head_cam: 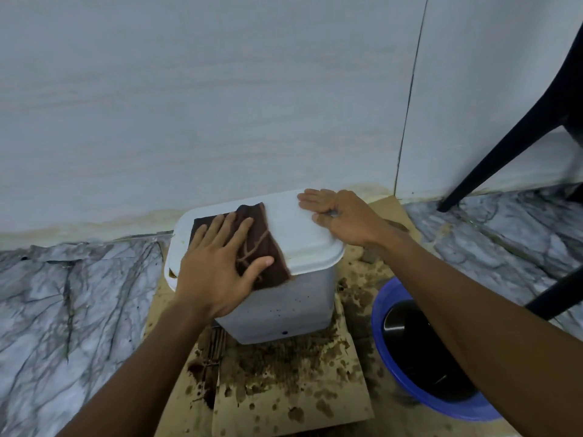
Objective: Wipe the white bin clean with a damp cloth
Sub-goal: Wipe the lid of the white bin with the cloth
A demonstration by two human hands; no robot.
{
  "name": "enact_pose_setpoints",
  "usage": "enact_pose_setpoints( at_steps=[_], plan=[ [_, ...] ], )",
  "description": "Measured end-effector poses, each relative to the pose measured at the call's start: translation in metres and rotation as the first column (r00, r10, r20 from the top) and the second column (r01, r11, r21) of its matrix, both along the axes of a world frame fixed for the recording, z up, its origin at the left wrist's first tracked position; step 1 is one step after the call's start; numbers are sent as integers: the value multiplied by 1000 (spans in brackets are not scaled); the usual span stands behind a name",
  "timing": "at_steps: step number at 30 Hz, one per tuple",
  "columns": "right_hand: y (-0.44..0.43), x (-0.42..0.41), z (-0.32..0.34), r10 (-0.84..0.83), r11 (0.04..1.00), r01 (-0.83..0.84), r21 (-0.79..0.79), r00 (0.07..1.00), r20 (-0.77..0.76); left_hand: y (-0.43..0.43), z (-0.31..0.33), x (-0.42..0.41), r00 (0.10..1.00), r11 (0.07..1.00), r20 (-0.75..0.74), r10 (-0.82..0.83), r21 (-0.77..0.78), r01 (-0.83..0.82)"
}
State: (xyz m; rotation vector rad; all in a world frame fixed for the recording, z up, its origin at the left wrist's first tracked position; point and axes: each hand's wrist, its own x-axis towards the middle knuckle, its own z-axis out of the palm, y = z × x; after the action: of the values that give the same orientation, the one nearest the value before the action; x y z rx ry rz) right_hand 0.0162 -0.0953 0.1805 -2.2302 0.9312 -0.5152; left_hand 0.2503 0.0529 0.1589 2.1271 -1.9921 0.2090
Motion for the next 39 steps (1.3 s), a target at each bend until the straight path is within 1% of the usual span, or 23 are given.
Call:
enact_pose_setpoints(
  at_steps=[2, 7, 9, 12, 15, 18, 21, 25, 28, 31, 33, 35, 37, 39],
  plan=[
    [2, 1, 1, -9, 1000, 9, -12, 1000, -7, -7, 1, -20, 1000, 1000, 1, 7, 5, -7],
    [1, 1, -1, -12, 998, 11, -54, 1000, -10, -43, 7, -76, 995, 995, 39, -87, 57, 85],
    [2, 1, 0, -17, 998, 17, -54, 1000, 2, -42, 8, -74, 993, 993, 40, -107, 63, 104],
    [4, 4, -1, -6, 999, 7, -42, 1000, 24, -26, 8, -45, 993, 992, 12, -116, 50, 115],
    [3, 4, -2, -17, 1000, 17, -6, 999, 50, -11, 11, -6, 996, 994, -48, -76, 75, 80],
    [4, 3, -1, -31, 999, 30, 16, 997, 73, -5, 14, 18, 994, 993, -107, -1, 120, 14],
    [5, 3, 0, -49, 998, 46, 32, 995, 83, -8, 15, 6, 999, 989, -34, 5, 151, 0],
    [5, 5, -1, -43, 999, 44, -24, 998, 44, -32, 18, -53, 999, 990, 32, -38, 140, 33],
    [5, 3, -3, -42, 995, 45, -89, 999, 31, -42, 19, -77, 996, 984, 8, -87, 156, 85],
    [5, 4, -6, -36, 993, 41, -114, 998, 50, -33, 17, -50, 993, 982, -55, -101, 156, 108],
    [4, 5, -9, -46, 994, 53, -95, 996, 80, -24, 17, -15, 993, 984, -109, -48, 168, 66],
    [4, 6, -11, -61, 994, 69, -90, 994, 95, -18, 17, 19, 988, 982, -139, 67, 183, -41],
    [5, 9, -12, -74, 990, 84, -112, 993, 91, -6, 17, 34, 981, 970, -100, 164, 197, -142],
    [7, 12, -13, -87, 986, 96, -135, 993, 74, 8, 15, 19, 982, 966, -56, 181, 200, -166]
  ],
)
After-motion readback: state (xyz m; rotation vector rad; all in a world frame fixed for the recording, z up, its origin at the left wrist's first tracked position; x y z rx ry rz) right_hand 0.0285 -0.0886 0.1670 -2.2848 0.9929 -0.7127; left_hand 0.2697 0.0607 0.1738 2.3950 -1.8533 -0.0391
